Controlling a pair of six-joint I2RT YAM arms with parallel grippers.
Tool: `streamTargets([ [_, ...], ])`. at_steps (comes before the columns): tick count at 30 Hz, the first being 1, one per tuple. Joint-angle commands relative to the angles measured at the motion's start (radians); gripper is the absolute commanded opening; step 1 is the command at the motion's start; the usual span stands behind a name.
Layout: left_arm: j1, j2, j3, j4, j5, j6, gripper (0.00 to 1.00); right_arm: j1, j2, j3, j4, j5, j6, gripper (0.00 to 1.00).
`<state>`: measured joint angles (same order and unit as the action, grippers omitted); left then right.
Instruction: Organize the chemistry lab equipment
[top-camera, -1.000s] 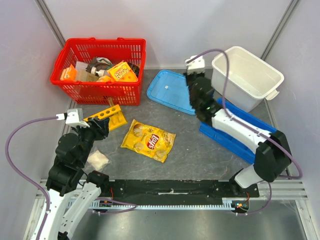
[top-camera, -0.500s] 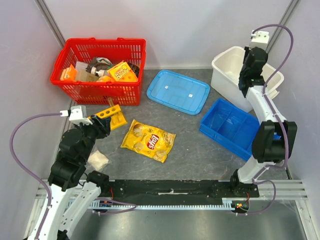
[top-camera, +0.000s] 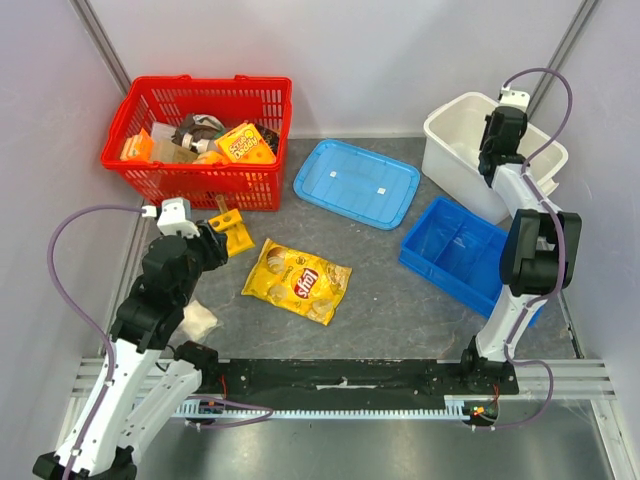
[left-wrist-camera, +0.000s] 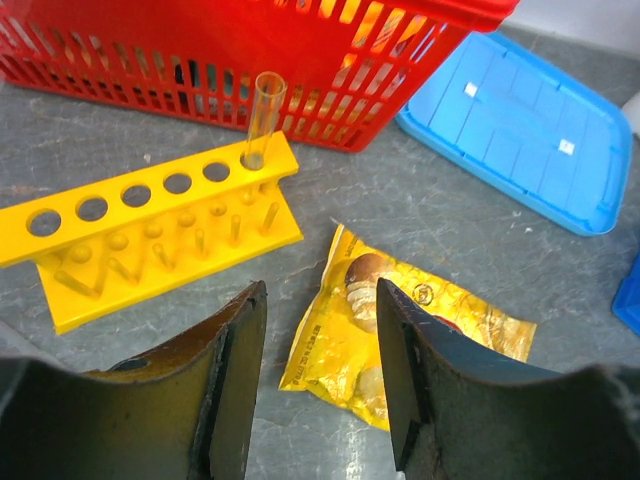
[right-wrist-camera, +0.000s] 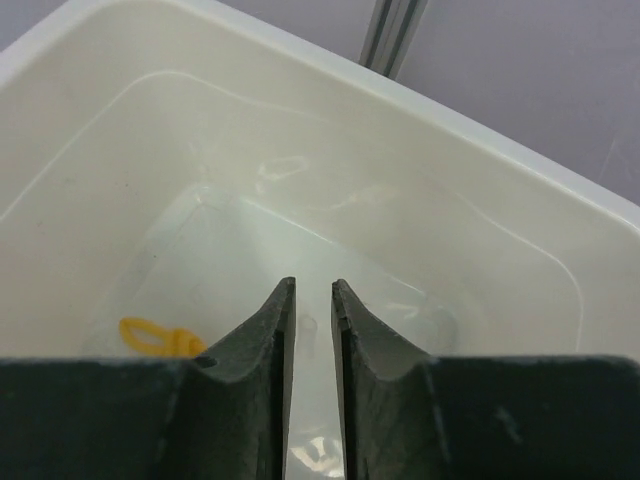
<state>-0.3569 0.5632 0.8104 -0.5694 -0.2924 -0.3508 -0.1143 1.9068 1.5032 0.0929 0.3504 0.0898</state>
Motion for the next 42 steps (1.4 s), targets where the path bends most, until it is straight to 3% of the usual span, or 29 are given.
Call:
streamTargets([
  [1, -0.002, 0.024, 0.027, -0.021, -0.042, -0.02, 0.55, -0.005, -0.025, 0.074, -0.039, -0.048, 0.034, 0.32],
  [7, -0.004, 0.032, 0.053, -0.075, -0.056, -0.043, 0.56, -0.002, -0.067, 0.124, -0.172, -0.097, 0.034, 0.46],
  [12, -0.004, 0.056, 0.088, -0.119, -0.045, -0.082, 0.56, 0.011, -0.129, 0.141, -0.28, -0.163, 0.045, 0.45],
  [16, -0.002, 0.121, 0.144, -0.193, -0.045, -0.174, 0.48, 0.062, -0.23, 0.089, -0.352, -0.243, 0.093, 0.46],
  [21, 0.003, 0.205, 0.21, -0.355, -0.033, -0.315, 0.42, 0.232, -0.376, -0.061, -0.344, -0.31, 0.083, 0.47],
  [25, 0.007, 0.213, 0.228, -0.392, -0.017, -0.327, 0.42, 0.41, -0.48, -0.197, -0.248, -0.442, 0.113, 0.47],
  [30, 0.03, 0.239, 0.219, -0.51, -0.021, -0.503, 0.41, 0.567, -0.543, -0.29, -0.18, -0.421, 0.159, 0.47],
  [34, 0.052, 0.256, 0.161, -0.598, -0.085, -0.681, 0.41, 0.608, -0.574, -0.328, -0.159, -0.41, 0.189, 0.48],
  [38, 0.093, 0.306, 0.122, -0.638, -0.126, -0.737, 0.41, 0.61, -0.632, -0.388, -0.145, -0.392, 0.183, 0.48],
  [42, 0.144, 0.354, 0.035, -0.589, -0.067, -0.769, 0.42, 0.61, -0.693, -0.445, -0.136, -0.392, 0.136, 0.53],
])
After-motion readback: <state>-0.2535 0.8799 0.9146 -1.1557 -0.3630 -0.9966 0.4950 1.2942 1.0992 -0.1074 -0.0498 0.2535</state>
